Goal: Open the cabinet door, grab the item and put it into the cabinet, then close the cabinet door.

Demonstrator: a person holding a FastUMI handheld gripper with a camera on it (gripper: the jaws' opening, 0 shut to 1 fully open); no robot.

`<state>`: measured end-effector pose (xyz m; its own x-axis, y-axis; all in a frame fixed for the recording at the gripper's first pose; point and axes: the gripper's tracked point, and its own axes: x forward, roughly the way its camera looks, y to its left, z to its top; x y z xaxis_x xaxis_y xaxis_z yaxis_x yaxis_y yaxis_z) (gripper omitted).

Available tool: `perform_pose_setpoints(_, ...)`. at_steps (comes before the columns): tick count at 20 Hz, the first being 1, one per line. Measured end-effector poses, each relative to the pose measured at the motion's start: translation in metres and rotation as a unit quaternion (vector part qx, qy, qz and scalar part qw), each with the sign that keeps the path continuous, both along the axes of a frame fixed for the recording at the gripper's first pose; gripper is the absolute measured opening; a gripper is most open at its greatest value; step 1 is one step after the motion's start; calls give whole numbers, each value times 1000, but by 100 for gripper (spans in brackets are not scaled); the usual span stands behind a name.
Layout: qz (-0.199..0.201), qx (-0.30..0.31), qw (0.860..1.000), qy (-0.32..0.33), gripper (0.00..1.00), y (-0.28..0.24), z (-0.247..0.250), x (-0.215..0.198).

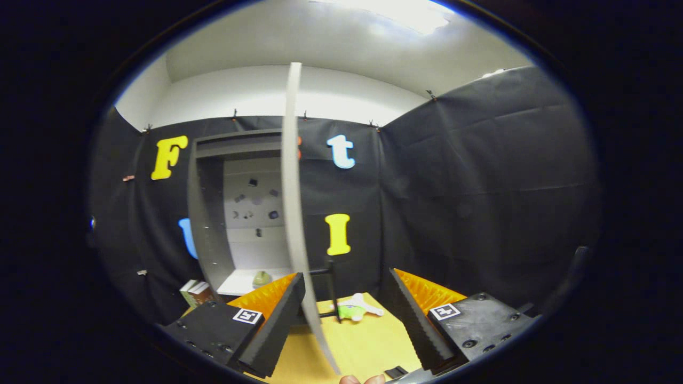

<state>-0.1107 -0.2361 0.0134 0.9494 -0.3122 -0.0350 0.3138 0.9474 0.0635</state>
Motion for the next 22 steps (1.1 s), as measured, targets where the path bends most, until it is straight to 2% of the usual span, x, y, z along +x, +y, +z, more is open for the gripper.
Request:
perform_pose_setpoints(3, -38, -5, 999, 26, 98, -39, -24, 12)
perform_pose_setpoints(4, -38, -9, 999, 32, 98, -45, -30, 19)
perform_pose_setpoints(9, -12, -10, 999, 49, 98, -25, -41, 39)
perform_pose_setpoints(14, -9, -21, 998, 54, 96, -8, -38, 35)
perform_pose_setpoints(22, 40, -6, 997, 58, 96, 48, -39, 30)
